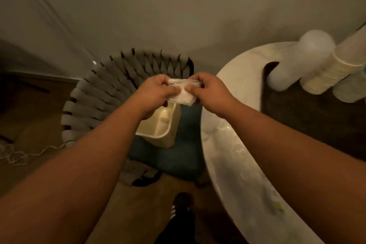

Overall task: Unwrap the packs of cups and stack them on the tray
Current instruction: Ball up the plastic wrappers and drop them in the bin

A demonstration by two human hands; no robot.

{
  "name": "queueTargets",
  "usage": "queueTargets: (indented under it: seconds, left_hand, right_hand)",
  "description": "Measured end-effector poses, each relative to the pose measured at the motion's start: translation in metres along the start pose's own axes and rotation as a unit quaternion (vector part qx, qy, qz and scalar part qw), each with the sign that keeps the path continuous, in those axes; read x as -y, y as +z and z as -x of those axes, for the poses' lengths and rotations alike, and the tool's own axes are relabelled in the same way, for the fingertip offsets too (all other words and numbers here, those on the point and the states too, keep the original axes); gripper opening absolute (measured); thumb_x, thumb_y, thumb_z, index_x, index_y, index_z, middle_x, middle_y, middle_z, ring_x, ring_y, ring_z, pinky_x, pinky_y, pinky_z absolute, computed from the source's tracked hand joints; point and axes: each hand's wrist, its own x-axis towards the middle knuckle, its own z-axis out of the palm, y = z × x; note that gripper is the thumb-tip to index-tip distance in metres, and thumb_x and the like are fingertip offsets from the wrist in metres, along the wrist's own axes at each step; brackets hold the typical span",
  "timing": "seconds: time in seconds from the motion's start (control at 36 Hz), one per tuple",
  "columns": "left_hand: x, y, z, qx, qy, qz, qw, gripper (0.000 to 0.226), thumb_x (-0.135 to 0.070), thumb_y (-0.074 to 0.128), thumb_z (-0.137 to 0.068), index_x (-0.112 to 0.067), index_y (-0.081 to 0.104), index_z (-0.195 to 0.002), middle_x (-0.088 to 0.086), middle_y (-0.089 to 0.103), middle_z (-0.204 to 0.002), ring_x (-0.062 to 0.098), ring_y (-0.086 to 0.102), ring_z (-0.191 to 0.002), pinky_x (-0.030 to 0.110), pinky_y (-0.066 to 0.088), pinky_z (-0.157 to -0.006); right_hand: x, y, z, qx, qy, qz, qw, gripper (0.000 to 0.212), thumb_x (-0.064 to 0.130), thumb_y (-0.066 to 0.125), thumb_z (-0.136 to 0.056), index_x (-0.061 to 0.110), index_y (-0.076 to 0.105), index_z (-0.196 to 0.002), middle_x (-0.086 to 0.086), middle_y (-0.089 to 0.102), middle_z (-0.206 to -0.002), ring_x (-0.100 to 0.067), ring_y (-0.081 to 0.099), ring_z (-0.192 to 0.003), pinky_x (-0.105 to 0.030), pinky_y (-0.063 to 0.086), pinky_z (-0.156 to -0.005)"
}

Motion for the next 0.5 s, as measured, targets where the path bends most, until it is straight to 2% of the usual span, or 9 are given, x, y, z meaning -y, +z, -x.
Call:
queueTargets:
  seconds: [0.06,0.11,0.17,0.28,0.33,0.42,0.5]
  left_hand:
    - [0.009,-0.022,-0.014,0.022,-0.005,-0.031,0.999,0.015,-0.010,0.069,-0.087,-0.014,0.062,-0.100,0.007,0.066,-0.090,0.021,0.062,-0.079,0.030,0.049,-0.061]
    - [0.018,-0.039,-0.026,0.045,0.000,-0.067,0.997,0.027,-0.011,0.072,-0.084,-0.017,0.061,-0.108,0.002,0.067,-0.093,0.014,0.065,-0.079,0.022,0.051,-0.058]
    - [0.029,-0.051,-0.037,0.065,0.018,-0.111,0.992,0.030,-0.013,0.073,-0.084,-0.020,0.062,-0.112,-0.003,0.066,-0.093,0.008,0.064,-0.077,0.017,0.049,-0.056]
    - [0.059,-0.064,-0.063,0.068,0.037,-0.217,0.973,0.008,-0.021,0.069,-0.088,-0.023,0.065,-0.095,-0.003,0.064,-0.083,0.009,0.060,-0.073,0.024,0.044,-0.061]
    - [0.076,-0.068,-0.080,0.055,0.031,-0.264,0.962,0.009,-0.024,0.068,-0.089,-0.021,0.065,-0.097,-0.002,0.061,-0.085,0.011,0.057,-0.074,0.025,0.039,-0.062]
    - [0.097,-0.063,-0.098,0.052,0.017,-0.373,0.926,0.024,-0.025,0.062,-0.091,-0.015,0.065,-0.111,0.003,0.059,-0.096,0.016,0.050,-0.084,0.027,0.035,-0.071]
    - [0.116,-0.045,-0.117,0.105,-0.010,-0.400,0.911,0.031,-0.023,0.058,-0.090,-0.014,0.062,-0.120,0.009,0.062,-0.112,0.020,0.052,-0.090,0.031,0.040,-0.075]
  right_hand:
    - [-0.002,0.022,-0.019,-0.005,0.010,0.011,1.000,0.010,0.020,0.064,-0.091,0.021,0.062,-0.101,-0.003,0.067,-0.093,-0.023,0.067,-0.086,-0.044,0.059,-0.076]
    - [-0.004,0.040,-0.037,-0.006,0.013,0.030,0.999,0.009,0.023,0.065,-0.090,0.023,0.063,-0.099,-0.004,0.068,-0.095,-0.023,0.067,-0.088,-0.049,0.057,-0.081]
    - [-0.008,0.057,-0.052,0.011,0.017,0.039,0.999,0.009,0.023,0.064,-0.091,0.023,0.063,-0.099,-0.004,0.068,-0.097,-0.021,0.066,-0.090,-0.048,0.056,-0.084]
    - [-0.024,0.083,-0.074,0.040,0.054,0.034,0.997,0.015,0.025,0.061,-0.093,0.021,0.061,-0.108,-0.004,0.067,-0.105,-0.019,0.065,-0.095,-0.045,0.054,-0.089]
    - [-0.040,0.093,-0.082,0.015,0.082,0.006,0.996,0.015,0.027,0.060,-0.093,0.022,0.060,-0.108,-0.003,0.066,-0.107,-0.019,0.064,-0.099,-0.043,0.052,-0.094]
    - [-0.066,0.099,-0.078,-0.024,0.135,0.051,0.989,0.035,0.031,0.054,-0.097,0.017,0.051,-0.129,-0.006,0.058,-0.127,-0.021,0.056,-0.114,-0.033,0.044,-0.097]
    - [-0.095,0.110,-0.077,-0.038,0.175,0.089,0.980,0.055,0.044,0.044,-0.099,0.016,0.036,-0.146,-0.009,0.044,-0.146,-0.026,0.045,-0.132,-0.040,0.037,-0.108]
